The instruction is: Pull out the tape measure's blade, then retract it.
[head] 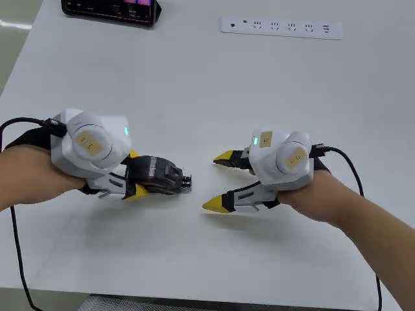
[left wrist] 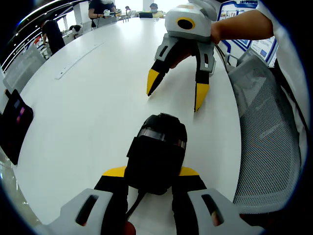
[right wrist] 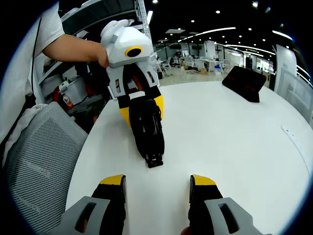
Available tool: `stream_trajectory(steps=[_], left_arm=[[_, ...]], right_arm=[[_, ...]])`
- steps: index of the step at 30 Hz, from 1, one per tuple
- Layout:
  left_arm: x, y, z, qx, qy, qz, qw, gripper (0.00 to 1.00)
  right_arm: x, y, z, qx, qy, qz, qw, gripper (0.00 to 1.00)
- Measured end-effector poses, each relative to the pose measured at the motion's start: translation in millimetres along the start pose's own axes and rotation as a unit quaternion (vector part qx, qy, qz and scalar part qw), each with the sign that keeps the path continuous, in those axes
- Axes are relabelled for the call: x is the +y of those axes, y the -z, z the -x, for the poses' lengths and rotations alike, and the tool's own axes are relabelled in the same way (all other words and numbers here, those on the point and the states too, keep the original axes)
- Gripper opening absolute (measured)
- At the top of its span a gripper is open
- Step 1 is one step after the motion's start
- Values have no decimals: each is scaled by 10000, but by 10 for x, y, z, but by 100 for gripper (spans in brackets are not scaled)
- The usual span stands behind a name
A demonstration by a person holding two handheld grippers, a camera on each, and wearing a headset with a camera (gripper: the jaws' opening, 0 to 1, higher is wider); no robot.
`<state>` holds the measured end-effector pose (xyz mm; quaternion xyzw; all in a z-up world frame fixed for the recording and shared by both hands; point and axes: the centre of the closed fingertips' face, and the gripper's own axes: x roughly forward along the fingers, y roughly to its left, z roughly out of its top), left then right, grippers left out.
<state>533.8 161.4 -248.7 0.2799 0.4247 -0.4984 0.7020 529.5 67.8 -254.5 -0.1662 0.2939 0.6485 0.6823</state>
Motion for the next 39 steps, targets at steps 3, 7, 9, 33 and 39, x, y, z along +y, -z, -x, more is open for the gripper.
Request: stream_trajectory(steps=[3, 7, 9, 33, 39], left_arm=[[-2, 0, 1, -1, -1, 3, 10000, 30], [-2, 1, 0, 4, 0, 5, 10000, 30], [-2, 0, 1, -3, 0, 9, 10000, 30], [1, -3, 6, -20, 20, 31, 10000, 30], [-6, -3, 6, -18, 33, 19, 10000, 30]], right_arm=[[22, -23, -32, -24, -85, 37, 10000, 44], [38, -32, -72, -1, -157, 119, 9998, 40], [42, -45, -85, -13, -184, 173, 9997, 38], [33, -136, -282, -133, -274, 406, 9987, 21], [57, -130, -325, -139, -323, 433, 9984, 16]])
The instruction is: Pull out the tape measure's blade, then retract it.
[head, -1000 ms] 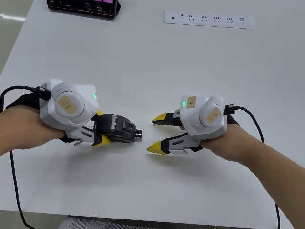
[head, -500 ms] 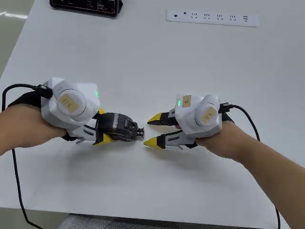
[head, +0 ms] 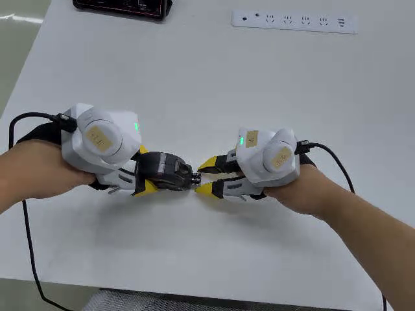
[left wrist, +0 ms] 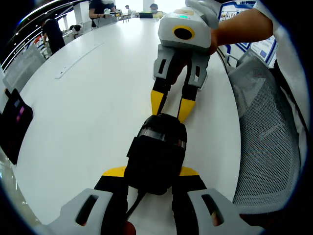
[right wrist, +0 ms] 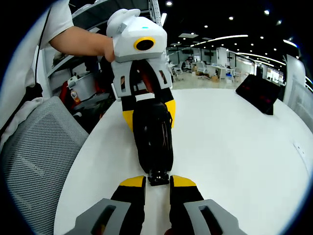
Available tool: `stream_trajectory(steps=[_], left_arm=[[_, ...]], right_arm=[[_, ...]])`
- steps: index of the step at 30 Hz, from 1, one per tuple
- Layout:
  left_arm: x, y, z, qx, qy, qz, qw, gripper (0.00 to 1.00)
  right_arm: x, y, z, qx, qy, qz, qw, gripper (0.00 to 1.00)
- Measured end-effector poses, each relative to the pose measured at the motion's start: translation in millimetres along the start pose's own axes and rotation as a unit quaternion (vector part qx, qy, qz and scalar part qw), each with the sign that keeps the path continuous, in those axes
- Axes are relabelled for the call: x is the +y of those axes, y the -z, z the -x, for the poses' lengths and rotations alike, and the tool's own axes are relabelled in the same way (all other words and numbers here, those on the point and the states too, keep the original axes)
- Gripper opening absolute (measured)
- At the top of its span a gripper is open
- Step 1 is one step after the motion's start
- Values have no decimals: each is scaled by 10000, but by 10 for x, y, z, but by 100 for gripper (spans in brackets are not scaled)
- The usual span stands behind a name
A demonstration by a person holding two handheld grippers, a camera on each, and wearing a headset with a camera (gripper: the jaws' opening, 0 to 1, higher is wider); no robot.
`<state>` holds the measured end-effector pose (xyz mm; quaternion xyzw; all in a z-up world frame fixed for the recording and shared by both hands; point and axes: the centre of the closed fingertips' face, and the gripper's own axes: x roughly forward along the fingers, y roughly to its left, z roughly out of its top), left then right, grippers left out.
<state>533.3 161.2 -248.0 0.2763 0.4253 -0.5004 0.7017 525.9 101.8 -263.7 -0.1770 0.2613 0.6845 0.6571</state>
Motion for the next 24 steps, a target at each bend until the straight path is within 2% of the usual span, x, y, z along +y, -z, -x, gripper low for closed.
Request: stream_trajectory(steps=[11, 24], left_arm=[[-6, -3, -2, 4, 3, -6, 10000, 30], [-2, -5, -9, 2, -6, -46, 10000, 29]], right_arm=[[-12, 0, -27, -46, 32, -27, 10000, 14], [-8, -11, -61, -30, 117, 151, 9998, 12]])
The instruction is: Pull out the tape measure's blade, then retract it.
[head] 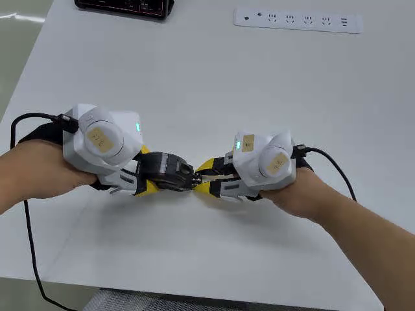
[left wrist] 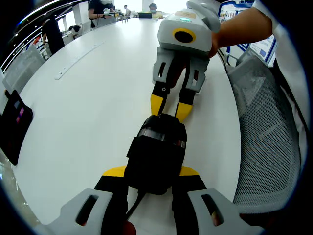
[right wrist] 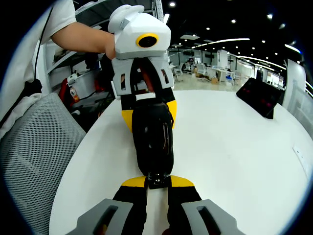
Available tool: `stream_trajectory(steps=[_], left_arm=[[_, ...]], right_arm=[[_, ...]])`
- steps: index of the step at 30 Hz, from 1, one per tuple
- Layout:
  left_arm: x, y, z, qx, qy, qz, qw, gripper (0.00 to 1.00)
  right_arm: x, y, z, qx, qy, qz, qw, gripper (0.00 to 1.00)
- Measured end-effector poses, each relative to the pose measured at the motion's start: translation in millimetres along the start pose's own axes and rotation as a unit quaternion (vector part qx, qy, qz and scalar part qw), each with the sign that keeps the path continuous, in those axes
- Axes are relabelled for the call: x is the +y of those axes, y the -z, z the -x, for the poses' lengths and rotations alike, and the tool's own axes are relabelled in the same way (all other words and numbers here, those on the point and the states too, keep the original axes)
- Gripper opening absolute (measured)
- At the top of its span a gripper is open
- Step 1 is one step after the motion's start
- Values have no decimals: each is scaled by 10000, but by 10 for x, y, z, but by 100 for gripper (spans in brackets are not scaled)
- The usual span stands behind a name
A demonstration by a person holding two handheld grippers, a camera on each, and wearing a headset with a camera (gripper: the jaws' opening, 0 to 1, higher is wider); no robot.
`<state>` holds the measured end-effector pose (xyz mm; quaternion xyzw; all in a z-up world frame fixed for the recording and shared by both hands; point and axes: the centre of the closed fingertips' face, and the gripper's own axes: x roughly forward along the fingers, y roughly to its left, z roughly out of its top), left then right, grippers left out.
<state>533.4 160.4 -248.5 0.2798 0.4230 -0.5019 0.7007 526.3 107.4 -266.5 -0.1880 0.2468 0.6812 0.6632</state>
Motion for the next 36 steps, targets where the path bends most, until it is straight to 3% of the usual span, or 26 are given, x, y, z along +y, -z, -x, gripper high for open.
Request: stream_trajectory(steps=[36], left_arm=[[4, 7, 6, 37, -7, -99, 9999, 29]], right_arm=[[-5, 55, 115, 44, 13, 121, 9999, 10]])
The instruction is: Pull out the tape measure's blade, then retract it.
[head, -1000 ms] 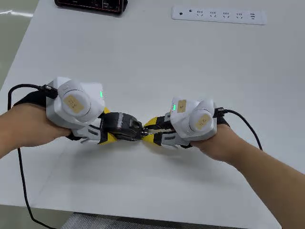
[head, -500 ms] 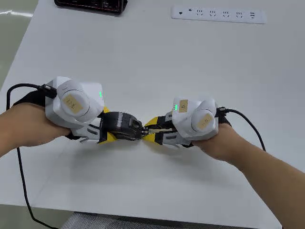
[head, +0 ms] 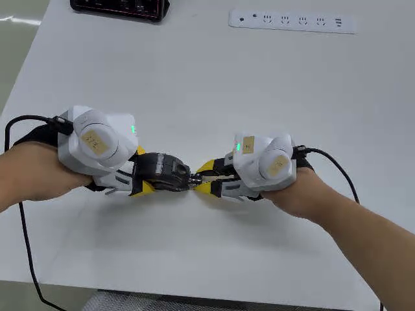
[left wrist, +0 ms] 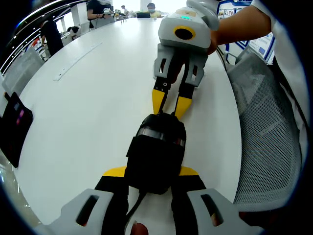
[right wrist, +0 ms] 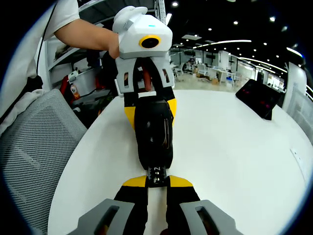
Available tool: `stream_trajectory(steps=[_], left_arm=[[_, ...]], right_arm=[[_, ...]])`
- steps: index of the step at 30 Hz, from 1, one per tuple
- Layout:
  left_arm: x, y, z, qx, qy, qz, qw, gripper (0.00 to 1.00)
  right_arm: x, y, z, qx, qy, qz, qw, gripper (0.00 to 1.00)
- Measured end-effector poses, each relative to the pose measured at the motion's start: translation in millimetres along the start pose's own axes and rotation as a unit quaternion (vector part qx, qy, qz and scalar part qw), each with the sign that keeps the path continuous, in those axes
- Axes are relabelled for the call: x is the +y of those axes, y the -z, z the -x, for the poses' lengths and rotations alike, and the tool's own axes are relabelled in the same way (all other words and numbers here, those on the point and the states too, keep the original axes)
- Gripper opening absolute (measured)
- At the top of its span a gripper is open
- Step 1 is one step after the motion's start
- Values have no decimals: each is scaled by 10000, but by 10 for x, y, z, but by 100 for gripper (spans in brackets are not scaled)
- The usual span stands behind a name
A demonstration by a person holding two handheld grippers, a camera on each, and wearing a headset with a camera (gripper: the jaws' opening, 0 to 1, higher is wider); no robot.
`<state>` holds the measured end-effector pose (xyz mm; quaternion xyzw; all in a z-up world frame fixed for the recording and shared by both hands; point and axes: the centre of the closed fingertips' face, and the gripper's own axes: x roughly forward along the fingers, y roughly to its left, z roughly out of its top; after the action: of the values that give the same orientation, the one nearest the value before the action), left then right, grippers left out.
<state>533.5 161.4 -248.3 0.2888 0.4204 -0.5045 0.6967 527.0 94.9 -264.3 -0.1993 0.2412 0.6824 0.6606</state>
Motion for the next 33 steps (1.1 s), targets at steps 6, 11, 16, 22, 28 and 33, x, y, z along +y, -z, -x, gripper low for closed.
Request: stream_trajectory(steps=[6, 11, 16, 22, 28, 33], left_arm=[[-1, 7, 0, 50, 14, -25, 10000, 29], [-3, 10, -2, 82, 5, -44, 10000, 29], [-5, 12, -4, 97, 7, -41, 9999, 29], [-7, 11, 0, 98, 11, -31, 9999, 29], [-7, 12, -1, 95, 8, -27, 10000, 29], [-7, 11, -2, 104, 11, -25, 9999, 29]], right_arm=[[7, 46, 55, 23, 33, -61, 10000, 10], [11, 80, 90, 49, 55, -81, 9999, 10], [8, 120, 141, 84, 78, -96, 9999, 10], [2, 158, 192, 118, 103, -112, 9998, 10], [6, 199, 251, 150, 113, -125, 9997, 10], [0, 244, 311, 183, 130, -144, 9996, 10]])
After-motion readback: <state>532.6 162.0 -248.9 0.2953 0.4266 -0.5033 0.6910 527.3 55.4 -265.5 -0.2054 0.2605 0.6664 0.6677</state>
